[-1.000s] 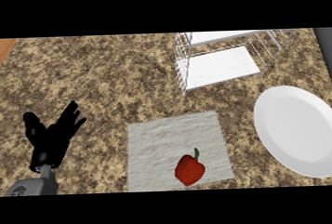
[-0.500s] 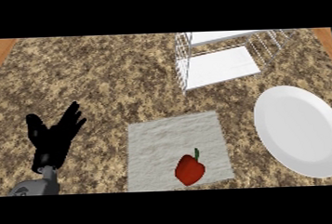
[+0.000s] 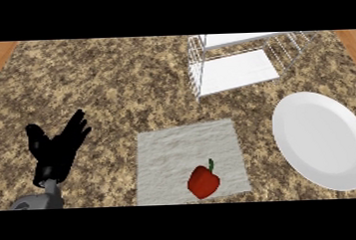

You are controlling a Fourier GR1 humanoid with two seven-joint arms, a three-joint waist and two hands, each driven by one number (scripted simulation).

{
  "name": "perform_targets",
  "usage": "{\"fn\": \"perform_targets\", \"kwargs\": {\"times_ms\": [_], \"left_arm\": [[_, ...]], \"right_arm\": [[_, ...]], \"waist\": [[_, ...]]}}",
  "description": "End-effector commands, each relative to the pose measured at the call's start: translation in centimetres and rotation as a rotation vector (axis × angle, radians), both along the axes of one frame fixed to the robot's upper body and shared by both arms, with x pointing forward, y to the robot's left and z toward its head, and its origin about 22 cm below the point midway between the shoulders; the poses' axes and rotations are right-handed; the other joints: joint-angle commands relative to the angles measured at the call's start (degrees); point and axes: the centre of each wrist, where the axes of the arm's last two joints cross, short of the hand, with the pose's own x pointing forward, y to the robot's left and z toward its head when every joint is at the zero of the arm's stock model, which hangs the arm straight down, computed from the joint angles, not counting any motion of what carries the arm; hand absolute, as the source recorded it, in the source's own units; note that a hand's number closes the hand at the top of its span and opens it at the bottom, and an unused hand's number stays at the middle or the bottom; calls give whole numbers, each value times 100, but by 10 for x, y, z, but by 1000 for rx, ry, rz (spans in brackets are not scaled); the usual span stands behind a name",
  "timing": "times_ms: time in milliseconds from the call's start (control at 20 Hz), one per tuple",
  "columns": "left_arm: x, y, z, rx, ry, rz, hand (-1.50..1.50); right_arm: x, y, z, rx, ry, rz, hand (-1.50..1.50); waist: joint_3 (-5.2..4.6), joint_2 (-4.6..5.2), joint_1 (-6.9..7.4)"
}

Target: Pick the cupcake from the placemat and place it in the tiered shelf

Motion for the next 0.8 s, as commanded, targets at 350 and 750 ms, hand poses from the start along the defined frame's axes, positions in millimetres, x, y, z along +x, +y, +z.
{"fn": "perform_targets", "kwargs": {"times_ms": [350, 750], "left_arm": [[0, -1, -6, 23, 64, 8, 0], [-4, 13, -10, -7, 71, -1, 0]], "right_arm": [[-16, -77, 22, 159, -64, -335, -150], [-54, -182, 21, 327, -68, -396, -150]], "waist": [[-25, 35, -9], [-21, 65, 21]]}}
